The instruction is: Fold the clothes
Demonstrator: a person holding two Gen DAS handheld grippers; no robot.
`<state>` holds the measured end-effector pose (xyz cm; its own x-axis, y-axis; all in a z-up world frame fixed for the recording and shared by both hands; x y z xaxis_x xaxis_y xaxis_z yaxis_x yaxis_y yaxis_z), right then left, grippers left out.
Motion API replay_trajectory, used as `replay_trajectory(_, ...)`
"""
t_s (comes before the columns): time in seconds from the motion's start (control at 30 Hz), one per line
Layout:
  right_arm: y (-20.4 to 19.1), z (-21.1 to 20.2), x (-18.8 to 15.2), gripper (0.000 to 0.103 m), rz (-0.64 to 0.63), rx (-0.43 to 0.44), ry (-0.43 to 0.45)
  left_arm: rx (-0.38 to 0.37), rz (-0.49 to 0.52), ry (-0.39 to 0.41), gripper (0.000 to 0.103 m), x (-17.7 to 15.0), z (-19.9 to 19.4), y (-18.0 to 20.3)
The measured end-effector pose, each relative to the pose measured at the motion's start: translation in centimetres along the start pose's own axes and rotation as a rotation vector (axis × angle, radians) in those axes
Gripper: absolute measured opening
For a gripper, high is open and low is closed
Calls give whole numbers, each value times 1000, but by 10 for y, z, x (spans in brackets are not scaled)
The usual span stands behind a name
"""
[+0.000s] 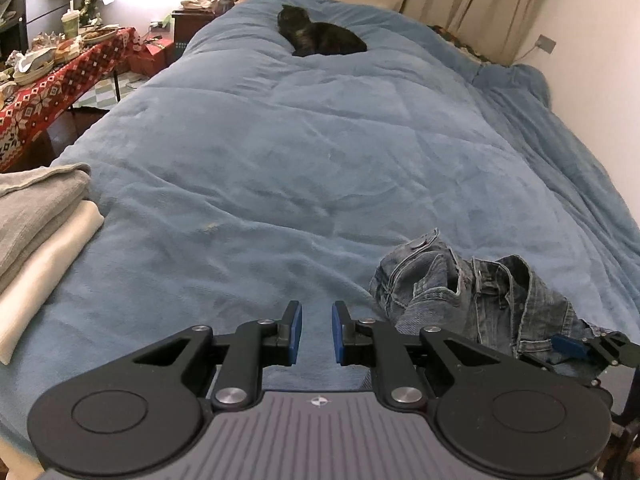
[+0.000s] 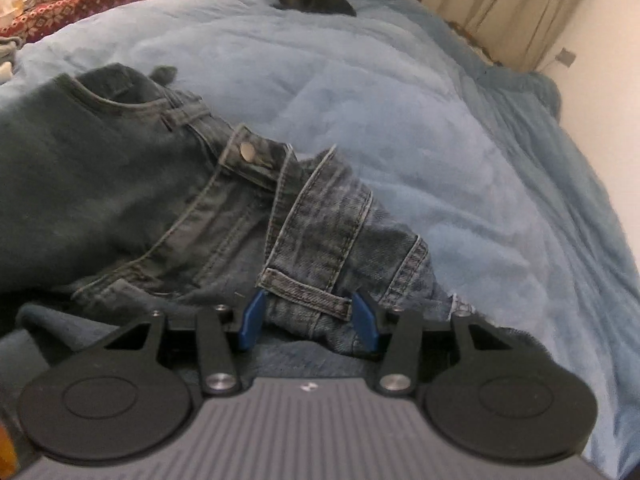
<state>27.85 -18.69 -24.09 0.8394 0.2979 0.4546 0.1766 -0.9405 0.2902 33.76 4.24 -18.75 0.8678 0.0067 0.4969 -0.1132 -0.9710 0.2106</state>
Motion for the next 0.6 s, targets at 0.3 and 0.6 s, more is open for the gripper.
replay_trajectory(0.3, 84, -32, 5, 10, 237, -63, 76, -24, 32, -31, 14, 13, 24, 17)
replay_trajectory(0.6, 174, -53, 10, 0, 385, -182, 117, -208, 19, -112, 17, 35, 65, 38)
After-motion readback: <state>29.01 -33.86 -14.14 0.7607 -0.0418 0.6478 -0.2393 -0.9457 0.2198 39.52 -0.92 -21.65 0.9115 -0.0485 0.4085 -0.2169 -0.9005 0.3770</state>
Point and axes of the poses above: each gripper's, at about its wrist camera, not at the fingertips, and z roughly the way its jaws point, y to its right, x to its top, the point moved 10 cm from there along z, roughly the way its jaws point, and after that the axes turned 7 degrees about -y, right-handed, at the moved point
